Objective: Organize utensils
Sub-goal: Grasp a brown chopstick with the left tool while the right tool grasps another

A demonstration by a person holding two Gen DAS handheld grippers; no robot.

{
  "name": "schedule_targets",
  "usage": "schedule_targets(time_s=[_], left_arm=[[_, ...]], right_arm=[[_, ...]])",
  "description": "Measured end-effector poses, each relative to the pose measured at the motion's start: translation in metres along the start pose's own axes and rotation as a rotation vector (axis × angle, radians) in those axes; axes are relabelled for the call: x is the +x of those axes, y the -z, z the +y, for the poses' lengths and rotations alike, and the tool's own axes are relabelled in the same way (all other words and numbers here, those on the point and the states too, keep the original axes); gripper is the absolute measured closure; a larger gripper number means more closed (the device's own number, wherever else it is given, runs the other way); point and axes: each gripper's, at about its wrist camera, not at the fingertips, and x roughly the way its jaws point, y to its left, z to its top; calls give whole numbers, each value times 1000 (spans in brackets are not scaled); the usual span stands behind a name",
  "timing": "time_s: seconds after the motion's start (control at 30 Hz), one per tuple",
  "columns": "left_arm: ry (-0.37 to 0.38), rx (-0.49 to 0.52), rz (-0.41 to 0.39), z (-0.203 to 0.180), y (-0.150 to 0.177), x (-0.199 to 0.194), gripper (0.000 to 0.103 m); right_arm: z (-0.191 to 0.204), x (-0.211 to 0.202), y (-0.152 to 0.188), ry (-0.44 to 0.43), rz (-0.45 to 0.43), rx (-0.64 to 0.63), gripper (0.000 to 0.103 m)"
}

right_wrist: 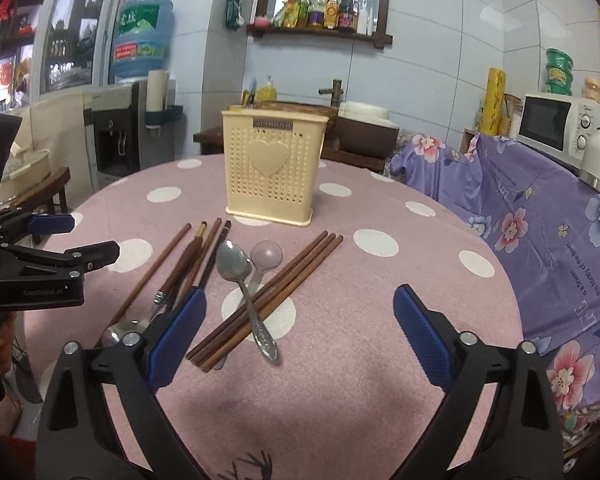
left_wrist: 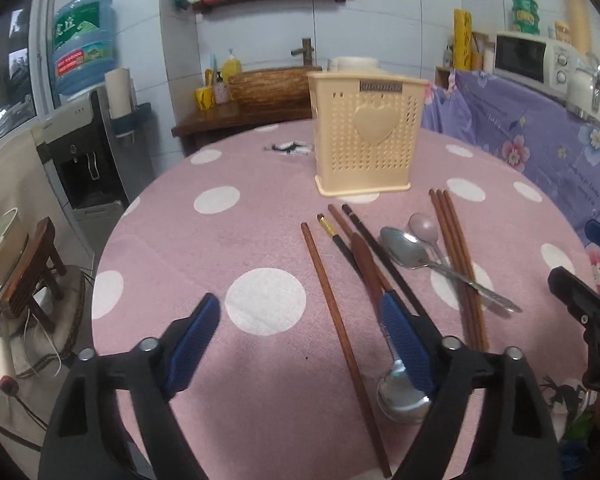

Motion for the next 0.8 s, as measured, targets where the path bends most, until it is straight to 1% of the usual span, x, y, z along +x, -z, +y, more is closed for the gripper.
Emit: schedule_targets(time_s=[0.07,0.13,0.2,0.27,0.33,0.4,0.47,0.57,0.63,0.7,0.8], left_arm=[[33,-23,38,3,-3,10,33],[51,-49,70,6,-6,20,35],[52,-62,97,14,-12,30,37],[42,-84,111,18,-16,36,38],[51,-101,122,21,-19,40,38],[44,-102,127,19,-24,45,38],[42,-99,127,18,-24,45,38],[42,-98,130,16,-22,43,38],[45,-99,135,15,-23,44,38],[49,-100,139,18,-24,49,38],[52,-101,147,16,-22,50,38]], right_arm=[[-4,15,-4,3,40,13,19],[-11,31,-8,8,85,36,23],[-21,56,-15,-2,167,93,27],[-29,79,-20,-18,234,159,40],[-33,98,-23,-25,282,209,43],[-33,115,-25,-24,332,230,45],[-29,127,-23,-17,372,248,50],[-18,135,-19,13,397,221,53],[-11,134,-20,60,396,191,53],[-11,137,-19,59,431,181,55],[-15,132,-16,64,428,139,57]])
